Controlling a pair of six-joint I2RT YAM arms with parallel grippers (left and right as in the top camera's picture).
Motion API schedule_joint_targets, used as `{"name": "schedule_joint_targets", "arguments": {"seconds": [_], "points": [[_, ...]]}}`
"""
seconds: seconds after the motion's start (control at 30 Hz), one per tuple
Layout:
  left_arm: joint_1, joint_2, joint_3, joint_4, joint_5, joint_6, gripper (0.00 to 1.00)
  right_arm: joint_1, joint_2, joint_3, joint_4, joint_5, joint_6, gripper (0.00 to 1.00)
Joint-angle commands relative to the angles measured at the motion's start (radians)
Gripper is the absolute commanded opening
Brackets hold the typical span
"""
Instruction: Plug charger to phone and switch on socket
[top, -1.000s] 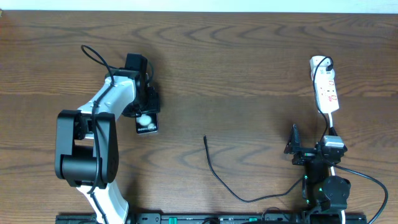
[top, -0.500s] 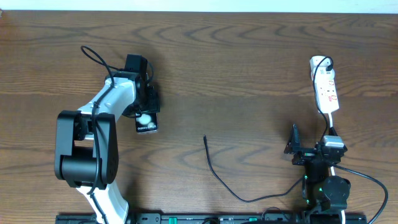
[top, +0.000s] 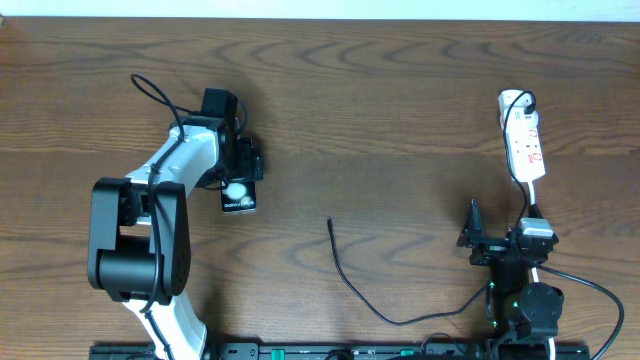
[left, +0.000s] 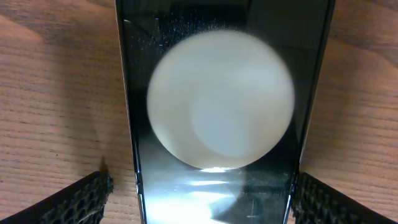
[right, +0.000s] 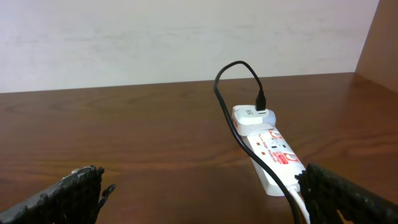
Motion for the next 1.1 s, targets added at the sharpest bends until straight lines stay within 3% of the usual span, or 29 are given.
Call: {"name": "schedule_joint_targets", "arguments": {"seconds": [0.0,1.07], "points": [[0.003,0.012,-0.037,-0.002,0.006,-0.002,0.92,0.010,-0.005,-0.001,-0.003,0.008,0.013,0.99],[0.003,0.012,-0.077,0.053,0.006,-0.002,0.94,0.010,-0.005,-0.001,-0.003,0.008,0.013,0.99]]}}
